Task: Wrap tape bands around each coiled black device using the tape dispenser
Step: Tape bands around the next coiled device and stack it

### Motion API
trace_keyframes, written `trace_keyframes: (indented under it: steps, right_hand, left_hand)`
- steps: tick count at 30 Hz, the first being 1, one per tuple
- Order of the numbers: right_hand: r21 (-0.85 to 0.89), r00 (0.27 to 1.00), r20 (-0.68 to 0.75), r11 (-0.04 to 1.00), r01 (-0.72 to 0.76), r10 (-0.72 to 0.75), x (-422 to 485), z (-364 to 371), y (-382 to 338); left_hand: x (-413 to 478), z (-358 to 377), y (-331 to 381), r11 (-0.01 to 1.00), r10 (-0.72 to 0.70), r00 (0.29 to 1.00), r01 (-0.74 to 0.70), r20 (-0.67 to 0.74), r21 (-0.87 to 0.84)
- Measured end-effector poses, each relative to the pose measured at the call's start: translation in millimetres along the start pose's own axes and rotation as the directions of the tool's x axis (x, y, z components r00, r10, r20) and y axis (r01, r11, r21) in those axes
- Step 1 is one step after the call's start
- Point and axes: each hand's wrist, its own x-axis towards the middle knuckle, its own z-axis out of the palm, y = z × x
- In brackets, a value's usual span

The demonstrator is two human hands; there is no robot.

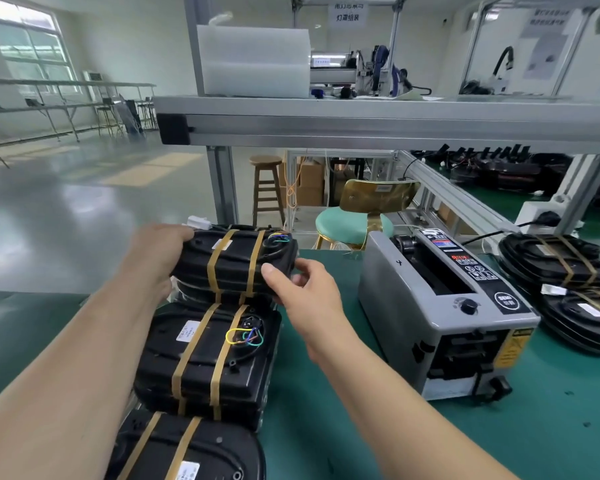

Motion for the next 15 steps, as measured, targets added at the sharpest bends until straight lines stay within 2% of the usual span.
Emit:
trace_keyframes:
  steps: [3, 8, 15]
  right_hand:
    - [0.002, 1.0, -0.013, 1.0, 0.026, -0.026, 10, 4, -5]
    - [-0.034, 0.992, -0.024, 0.991, 0.126, -0.127, 30, 11, -18]
    - [-0.126, 0.996, -0.043, 0.989, 0.076, -0.082, 14, 10, 5]
  left_hand:
    - [6, -1, -4, 0.996, -0.008, 1.0, 0.008, -0.002, -0.084]
    - [16, -3, 0, 0.959, 0.09, 0.996, -0.08, 0.023, -0.271]
    - [21, -5, -14, 0.978, 0.043, 0.996, -0.026, 0.077, -0.205]
